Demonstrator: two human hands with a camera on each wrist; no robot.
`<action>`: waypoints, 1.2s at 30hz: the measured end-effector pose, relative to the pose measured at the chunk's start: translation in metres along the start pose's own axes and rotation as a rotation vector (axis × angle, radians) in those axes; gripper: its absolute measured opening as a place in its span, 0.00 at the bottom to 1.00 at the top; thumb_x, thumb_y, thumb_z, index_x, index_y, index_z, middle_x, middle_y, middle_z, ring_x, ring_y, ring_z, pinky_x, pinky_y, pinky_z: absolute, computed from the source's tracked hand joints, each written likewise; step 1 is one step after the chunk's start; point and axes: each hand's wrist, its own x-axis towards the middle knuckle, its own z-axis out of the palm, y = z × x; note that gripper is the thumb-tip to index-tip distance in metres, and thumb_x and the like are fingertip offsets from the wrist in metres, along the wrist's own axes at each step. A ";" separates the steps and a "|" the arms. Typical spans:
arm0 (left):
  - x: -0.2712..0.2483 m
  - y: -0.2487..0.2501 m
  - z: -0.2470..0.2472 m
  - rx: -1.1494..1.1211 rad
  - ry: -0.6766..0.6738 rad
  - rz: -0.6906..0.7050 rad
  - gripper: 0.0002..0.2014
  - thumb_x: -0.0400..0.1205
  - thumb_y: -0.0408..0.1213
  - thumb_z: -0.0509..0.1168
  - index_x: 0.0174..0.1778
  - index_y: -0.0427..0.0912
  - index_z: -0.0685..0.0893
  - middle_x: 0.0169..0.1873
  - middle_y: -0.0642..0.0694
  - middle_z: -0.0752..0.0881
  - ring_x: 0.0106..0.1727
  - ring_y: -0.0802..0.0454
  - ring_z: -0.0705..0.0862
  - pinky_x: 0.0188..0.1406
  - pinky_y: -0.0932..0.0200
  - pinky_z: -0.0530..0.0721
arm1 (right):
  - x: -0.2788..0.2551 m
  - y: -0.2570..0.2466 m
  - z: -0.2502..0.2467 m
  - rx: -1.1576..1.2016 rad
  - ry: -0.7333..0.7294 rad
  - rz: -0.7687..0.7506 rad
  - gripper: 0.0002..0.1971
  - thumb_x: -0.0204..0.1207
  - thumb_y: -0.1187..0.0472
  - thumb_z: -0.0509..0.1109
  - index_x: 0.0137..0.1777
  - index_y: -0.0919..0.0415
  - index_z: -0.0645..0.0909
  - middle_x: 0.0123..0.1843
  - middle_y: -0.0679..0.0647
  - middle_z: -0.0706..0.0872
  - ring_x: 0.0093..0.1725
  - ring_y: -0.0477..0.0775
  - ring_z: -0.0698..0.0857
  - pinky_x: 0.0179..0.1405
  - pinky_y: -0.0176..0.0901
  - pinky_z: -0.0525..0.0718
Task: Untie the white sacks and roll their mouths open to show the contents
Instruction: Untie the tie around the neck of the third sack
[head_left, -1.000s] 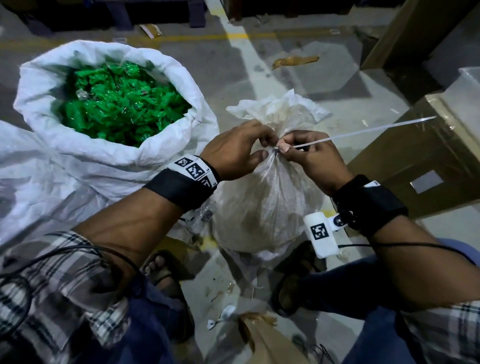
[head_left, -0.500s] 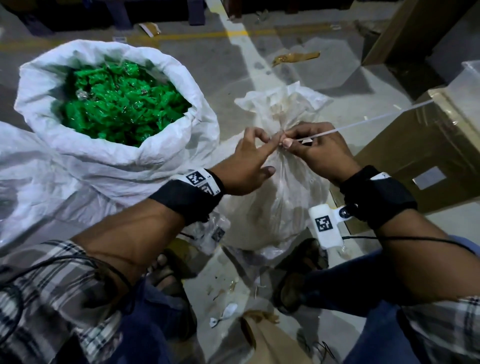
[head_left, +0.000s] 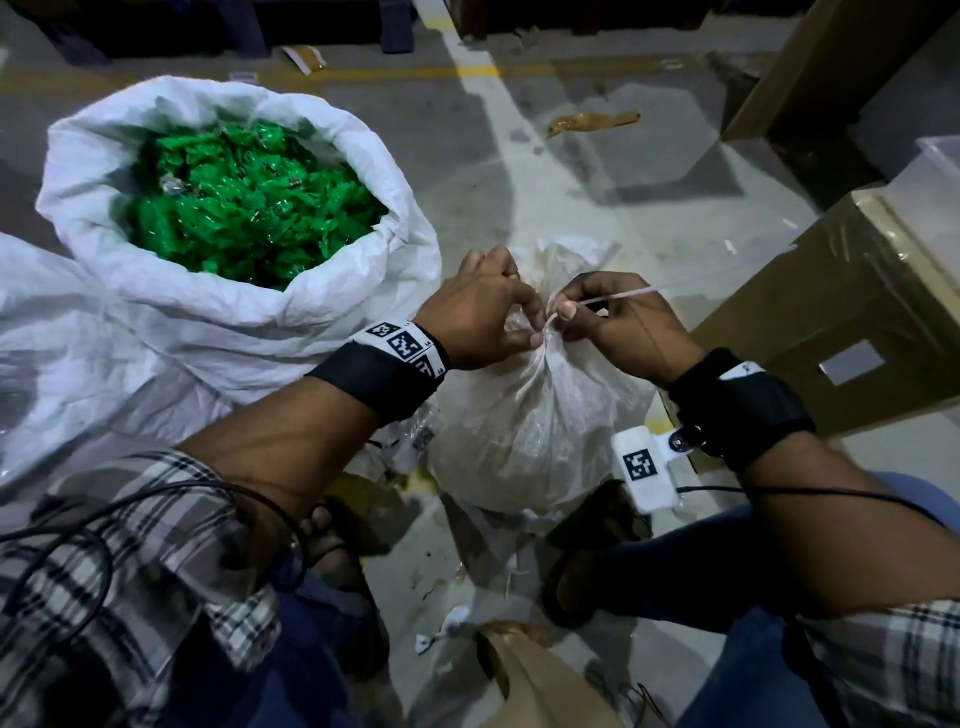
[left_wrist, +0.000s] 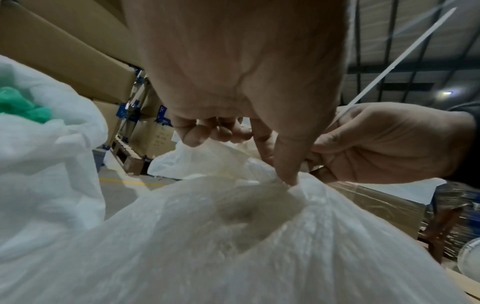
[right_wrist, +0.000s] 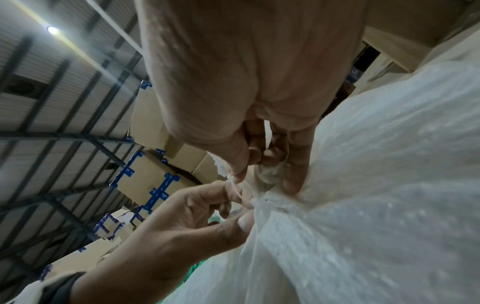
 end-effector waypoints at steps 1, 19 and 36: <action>-0.001 -0.001 0.002 -0.032 -0.008 -0.007 0.08 0.75 0.53 0.77 0.46 0.59 0.89 0.52 0.51 0.70 0.60 0.49 0.69 0.65 0.43 0.78 | 0.000 0.000 0.000 -0.003 -0.003 0.007 0.06 0.83 0.67 0.70 0.48 0.70 0.87 0.41 0.65 0.90 0.41 0.65 0.90 0.51 0.64 0.90; 0.001 0.000 0.009 0.020 0.093 0.008 0.10 0.78 0.54 0.73 0.51 0.58 0.89 0.54 0.52 0.67 0.60 0.48 0.69 0.60 0.50 0.77 | 0.000 0.005 0.004 -0.221 0.123 0.026 0.05 0.68 0.58 0.82 0.39 0.58 0.91 0.40 0.44 0.86 0.36 0.36 0.83 0.35 0.26 0.74; -0.002 0.007 0.008 -0.183 -0.058 -0.087 0.13 0.82 0.41 0.71 0.61 0.58 0.89 0.55 0.48 0.70 0.67 0.45 0.69 0.74 0.48 0.68 | 0.005 0.018 0.009 -0.055 0.165 0.176 0.02 0.72 0.62 0.80 0.42 0.59 0.91 0.47 0.54 0.90 0.46 0.49 0.87 0.45 0.40 0.82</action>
